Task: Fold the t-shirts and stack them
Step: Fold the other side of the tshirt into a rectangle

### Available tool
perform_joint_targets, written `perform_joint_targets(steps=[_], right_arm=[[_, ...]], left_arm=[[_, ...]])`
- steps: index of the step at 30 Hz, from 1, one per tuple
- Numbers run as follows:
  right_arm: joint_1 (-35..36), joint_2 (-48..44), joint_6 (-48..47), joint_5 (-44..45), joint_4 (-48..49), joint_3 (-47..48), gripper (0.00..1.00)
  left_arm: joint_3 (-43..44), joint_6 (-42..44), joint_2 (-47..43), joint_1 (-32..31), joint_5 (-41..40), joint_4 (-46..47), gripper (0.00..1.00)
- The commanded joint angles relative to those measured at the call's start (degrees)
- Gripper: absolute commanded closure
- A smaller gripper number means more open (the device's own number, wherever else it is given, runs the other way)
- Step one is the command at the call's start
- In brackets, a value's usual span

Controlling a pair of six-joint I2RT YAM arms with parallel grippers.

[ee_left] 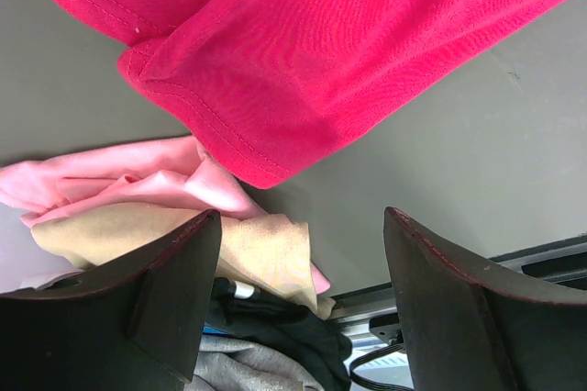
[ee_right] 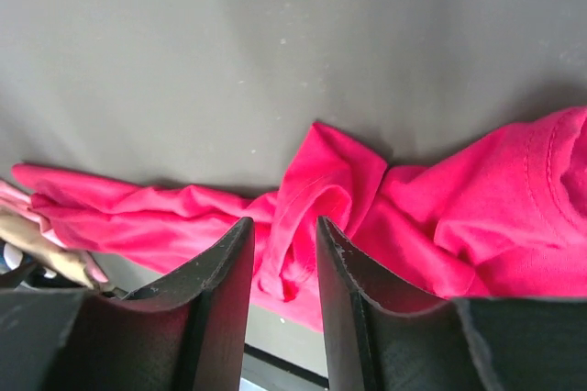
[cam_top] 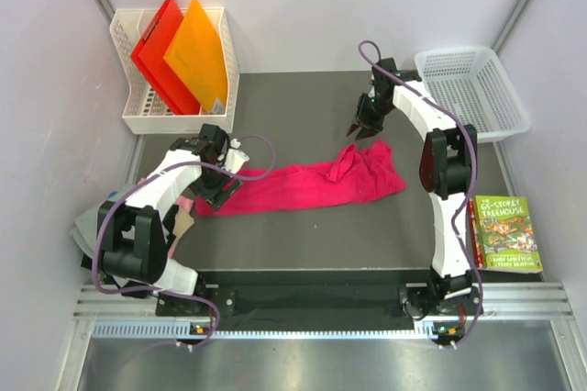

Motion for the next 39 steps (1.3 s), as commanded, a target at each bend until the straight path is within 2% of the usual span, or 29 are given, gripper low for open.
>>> perform_joint_targets(steps=[1,12,39], right_arm=[[0.96,-4.92,-0.54,0.06,0.35,1.55,0.66],[1.84,-5.19,-0.19,-1.26,2.46,-3.81,0.66],[1.76,0.96,1.39,-2.49,4.04,-4.34,0.66]], left_arm=[[0.88,-0.26,-1.48,0.08,0.71,0.27,0.24],[1.76,-0.26,-0.42,0.17,0.62,0.53,0.24],[0.88,0.53,-1.30,0.17,-0.61,0.71,0.24]])
